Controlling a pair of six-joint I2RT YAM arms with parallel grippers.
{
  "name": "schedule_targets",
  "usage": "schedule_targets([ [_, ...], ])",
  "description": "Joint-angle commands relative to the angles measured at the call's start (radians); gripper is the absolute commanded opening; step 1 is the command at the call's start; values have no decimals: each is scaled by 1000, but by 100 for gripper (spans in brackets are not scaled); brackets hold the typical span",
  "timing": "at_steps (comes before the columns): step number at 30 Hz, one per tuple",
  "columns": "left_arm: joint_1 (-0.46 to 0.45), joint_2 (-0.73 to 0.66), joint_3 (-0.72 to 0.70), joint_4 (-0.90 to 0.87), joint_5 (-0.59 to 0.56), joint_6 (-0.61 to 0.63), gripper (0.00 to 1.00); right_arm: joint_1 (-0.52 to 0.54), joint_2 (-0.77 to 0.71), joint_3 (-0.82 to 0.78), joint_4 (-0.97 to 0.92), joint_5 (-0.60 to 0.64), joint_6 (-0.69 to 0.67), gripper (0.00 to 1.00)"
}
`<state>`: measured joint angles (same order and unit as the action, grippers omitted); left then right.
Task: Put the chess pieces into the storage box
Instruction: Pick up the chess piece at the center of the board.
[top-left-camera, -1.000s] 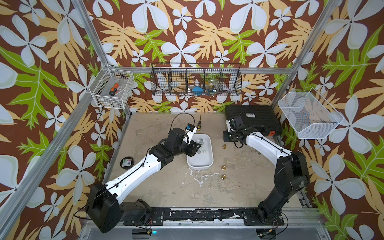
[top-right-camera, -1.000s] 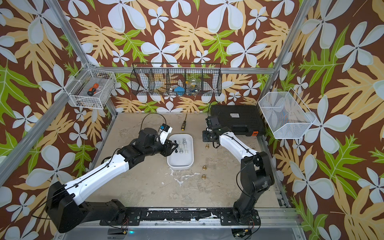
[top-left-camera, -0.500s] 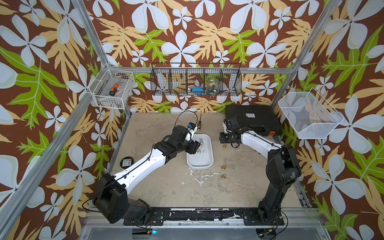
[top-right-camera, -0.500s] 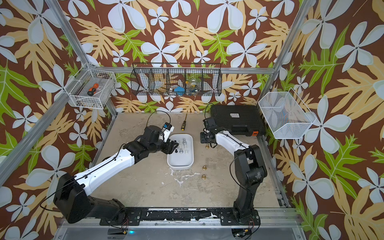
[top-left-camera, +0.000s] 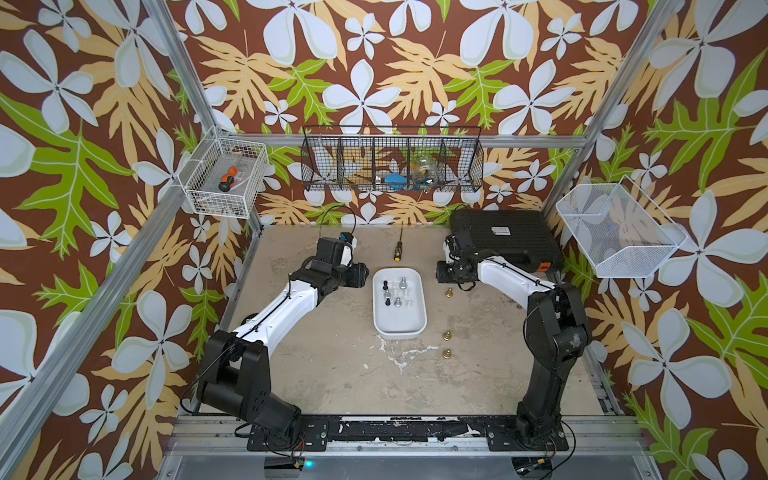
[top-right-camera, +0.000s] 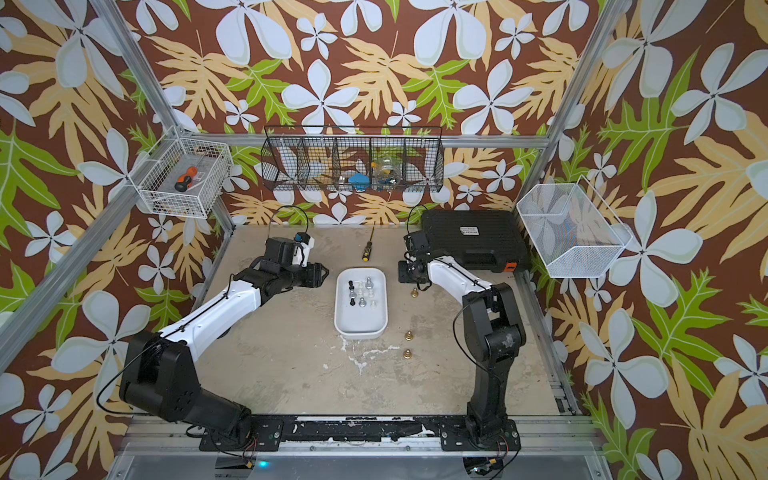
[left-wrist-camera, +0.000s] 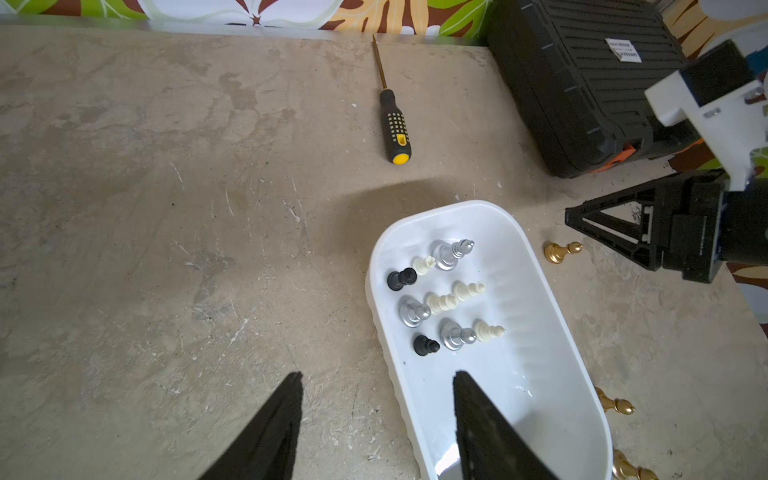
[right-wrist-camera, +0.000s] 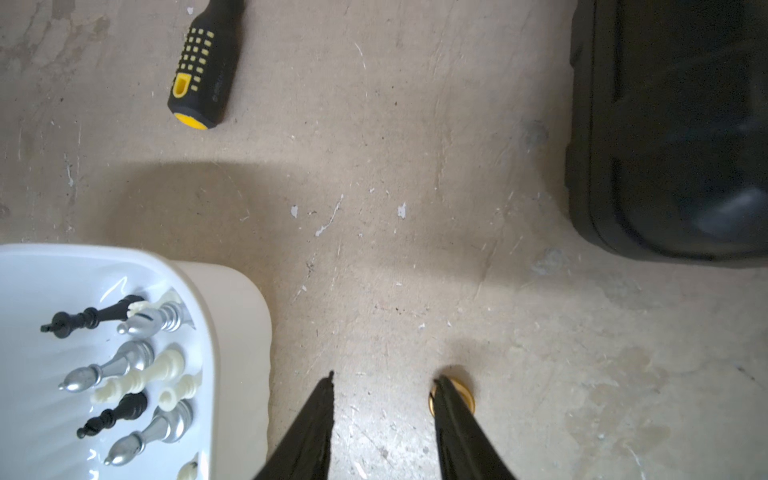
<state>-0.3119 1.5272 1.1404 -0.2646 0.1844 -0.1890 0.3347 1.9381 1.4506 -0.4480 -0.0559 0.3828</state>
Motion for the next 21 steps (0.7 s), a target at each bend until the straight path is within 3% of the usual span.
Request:
schedule_targets([
  [1, 17, 20, -8, -19, 17, 5, 56, 1, 10, 1, -10, 12, 27, 41],
  [13, 12, -1, 0, -31, 61, 17, 55, -8, 35, 25, -39, 32, 21, 44],
  [21, -135, -12, 48, -70, 43, 22, 56, -36, -1, 8, -66, 75, 2, 48],
])
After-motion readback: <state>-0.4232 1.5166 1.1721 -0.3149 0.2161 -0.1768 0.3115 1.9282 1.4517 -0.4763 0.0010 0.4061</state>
